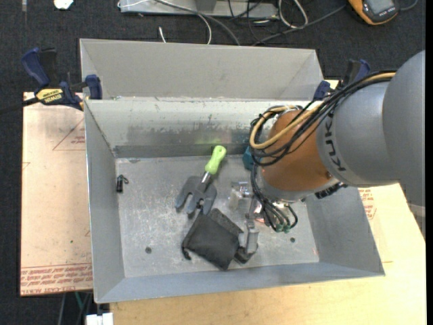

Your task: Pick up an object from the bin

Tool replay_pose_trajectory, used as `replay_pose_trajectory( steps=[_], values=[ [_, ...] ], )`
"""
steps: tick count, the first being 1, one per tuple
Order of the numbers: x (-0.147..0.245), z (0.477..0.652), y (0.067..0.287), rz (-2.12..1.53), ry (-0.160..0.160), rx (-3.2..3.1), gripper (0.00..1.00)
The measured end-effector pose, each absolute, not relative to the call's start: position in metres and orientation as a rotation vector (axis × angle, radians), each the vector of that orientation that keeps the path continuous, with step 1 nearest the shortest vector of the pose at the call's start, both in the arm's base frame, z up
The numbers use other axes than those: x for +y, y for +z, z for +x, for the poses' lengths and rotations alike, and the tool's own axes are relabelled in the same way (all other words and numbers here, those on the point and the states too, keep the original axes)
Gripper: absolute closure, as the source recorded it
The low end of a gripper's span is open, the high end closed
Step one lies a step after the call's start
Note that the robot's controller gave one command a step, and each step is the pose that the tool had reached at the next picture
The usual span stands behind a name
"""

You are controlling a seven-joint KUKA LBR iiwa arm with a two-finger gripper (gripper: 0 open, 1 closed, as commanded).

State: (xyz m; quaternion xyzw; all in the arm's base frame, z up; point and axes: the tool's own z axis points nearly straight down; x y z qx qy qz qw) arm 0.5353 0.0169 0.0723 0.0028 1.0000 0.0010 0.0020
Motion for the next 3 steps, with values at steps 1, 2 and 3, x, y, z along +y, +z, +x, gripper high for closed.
replay_pose_trajectory(
  steps=[1,2,3],
  values=[
    [0.009,0.502,0.072,-0.073,0.006,3.129,0.0],
    [0.029,0.507,0.074,-0.015,0.011,3.113,1.0],
    [0.028,0.505,0.072,-0.014,0.01,3.118,0.0]
  ],
)
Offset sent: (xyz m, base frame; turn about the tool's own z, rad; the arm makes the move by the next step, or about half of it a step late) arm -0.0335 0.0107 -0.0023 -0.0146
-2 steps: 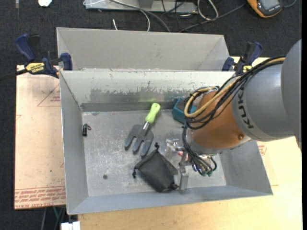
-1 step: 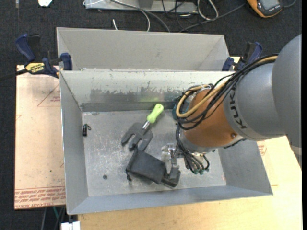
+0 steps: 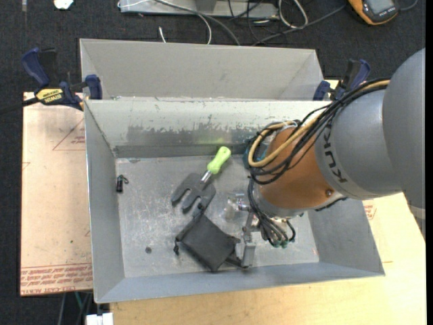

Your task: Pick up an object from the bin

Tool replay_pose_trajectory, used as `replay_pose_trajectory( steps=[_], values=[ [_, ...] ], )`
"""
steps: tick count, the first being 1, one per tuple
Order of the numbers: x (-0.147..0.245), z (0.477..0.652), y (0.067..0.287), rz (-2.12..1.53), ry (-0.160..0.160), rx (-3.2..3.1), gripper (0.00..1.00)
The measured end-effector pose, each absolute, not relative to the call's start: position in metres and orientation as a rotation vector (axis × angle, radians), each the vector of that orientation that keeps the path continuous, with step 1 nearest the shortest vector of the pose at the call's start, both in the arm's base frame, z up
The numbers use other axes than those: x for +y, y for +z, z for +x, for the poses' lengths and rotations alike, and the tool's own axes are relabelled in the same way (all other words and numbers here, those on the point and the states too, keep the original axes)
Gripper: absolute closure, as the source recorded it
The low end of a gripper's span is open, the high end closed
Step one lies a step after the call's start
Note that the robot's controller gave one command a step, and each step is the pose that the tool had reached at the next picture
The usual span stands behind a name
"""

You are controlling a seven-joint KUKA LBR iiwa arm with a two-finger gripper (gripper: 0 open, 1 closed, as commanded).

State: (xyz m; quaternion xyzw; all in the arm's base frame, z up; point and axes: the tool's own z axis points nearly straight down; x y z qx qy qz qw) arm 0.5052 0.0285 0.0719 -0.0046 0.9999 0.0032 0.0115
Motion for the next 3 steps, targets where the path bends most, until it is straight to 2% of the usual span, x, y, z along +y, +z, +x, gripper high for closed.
replay_pose_trajectory(
  steps=[1,2,3],
  values=[
    [0.028,0.506,0.073,-0.014,0.01,3.116,1.0],
    [0.028,0.506,0.073,-0.014,0.01,3.116,1.0],
    [0.029,0.5,0.136,-0.077,0.009,3.126,1.0]
  ],
)
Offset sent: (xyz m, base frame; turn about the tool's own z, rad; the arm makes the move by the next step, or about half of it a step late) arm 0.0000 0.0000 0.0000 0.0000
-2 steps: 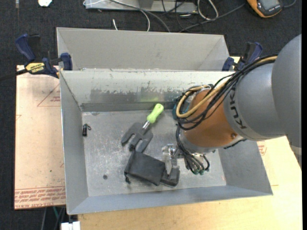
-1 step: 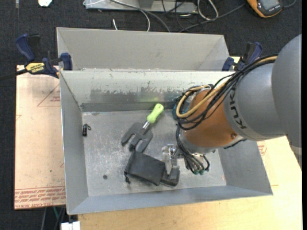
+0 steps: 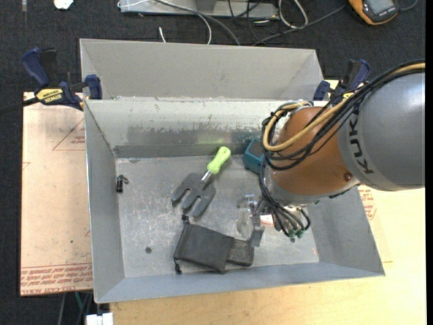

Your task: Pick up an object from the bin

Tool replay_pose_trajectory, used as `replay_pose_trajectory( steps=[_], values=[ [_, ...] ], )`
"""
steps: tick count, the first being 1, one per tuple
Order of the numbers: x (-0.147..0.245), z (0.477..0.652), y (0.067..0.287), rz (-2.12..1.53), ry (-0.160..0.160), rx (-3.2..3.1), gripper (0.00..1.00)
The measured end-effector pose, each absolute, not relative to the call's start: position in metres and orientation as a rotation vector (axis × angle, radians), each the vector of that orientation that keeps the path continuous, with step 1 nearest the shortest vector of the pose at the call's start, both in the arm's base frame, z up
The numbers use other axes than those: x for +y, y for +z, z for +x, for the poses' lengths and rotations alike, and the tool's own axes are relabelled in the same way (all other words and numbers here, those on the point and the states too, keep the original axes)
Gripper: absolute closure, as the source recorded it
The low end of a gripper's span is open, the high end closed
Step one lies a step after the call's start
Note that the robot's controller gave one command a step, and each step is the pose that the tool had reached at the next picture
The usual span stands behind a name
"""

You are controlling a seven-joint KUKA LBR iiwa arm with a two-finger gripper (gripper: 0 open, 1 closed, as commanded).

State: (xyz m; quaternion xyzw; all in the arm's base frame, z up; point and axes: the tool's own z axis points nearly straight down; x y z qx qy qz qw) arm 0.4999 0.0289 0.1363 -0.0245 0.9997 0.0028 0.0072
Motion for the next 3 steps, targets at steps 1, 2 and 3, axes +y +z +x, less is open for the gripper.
replay_pose_trajectory(
  steps=[1,2,3],
  values=[
    [0.009,0.493,0.242,-0.13,0.009,3.12,0.0],
    [0.009,0.493,0.242,-0.13,0.009,3.121,0.0],
    [0.036,0.49,0.176,-0.2,0.009,3.111,0.0]
  ],
)
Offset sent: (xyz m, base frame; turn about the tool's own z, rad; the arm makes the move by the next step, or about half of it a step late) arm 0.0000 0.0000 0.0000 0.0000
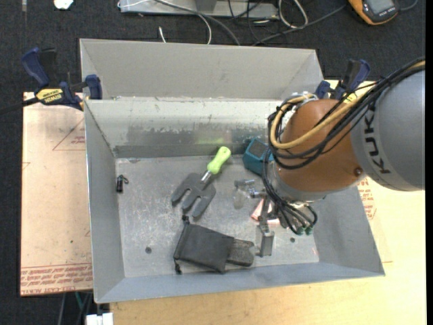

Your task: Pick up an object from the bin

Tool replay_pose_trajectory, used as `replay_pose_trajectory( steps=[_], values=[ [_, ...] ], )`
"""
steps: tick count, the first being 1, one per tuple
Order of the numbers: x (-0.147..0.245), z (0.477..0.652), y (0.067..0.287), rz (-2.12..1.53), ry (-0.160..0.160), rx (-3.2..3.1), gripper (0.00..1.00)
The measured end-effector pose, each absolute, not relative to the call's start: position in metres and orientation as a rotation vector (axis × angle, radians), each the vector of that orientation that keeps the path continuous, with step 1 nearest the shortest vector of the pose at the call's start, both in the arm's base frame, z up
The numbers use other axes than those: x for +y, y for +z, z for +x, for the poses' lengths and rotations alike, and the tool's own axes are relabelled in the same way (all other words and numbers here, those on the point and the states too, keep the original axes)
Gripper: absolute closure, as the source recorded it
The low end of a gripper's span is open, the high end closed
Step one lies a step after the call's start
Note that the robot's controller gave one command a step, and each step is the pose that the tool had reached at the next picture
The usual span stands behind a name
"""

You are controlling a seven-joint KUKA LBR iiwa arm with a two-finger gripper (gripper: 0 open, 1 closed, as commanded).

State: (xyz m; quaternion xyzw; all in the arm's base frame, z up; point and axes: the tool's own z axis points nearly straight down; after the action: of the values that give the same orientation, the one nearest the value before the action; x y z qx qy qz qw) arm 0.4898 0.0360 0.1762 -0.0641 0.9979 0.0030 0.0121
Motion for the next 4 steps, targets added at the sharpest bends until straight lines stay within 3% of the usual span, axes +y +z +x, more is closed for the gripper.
replay_pose_trajectory(
  steps=[1,2,3,4],
  values=[
    [0.087,0.488,0.116,-0.518,0.003,3.066,0.0],
    [0.109,0.491,0.073,-0.336,0.009,3.102,0.0],
    [0.069,0.506,0.125,-0.181,0.012,3.106,1.0],
    [0.069,0.506,0.125,-0.181,0.012,3.106,0.0]
  ],
)
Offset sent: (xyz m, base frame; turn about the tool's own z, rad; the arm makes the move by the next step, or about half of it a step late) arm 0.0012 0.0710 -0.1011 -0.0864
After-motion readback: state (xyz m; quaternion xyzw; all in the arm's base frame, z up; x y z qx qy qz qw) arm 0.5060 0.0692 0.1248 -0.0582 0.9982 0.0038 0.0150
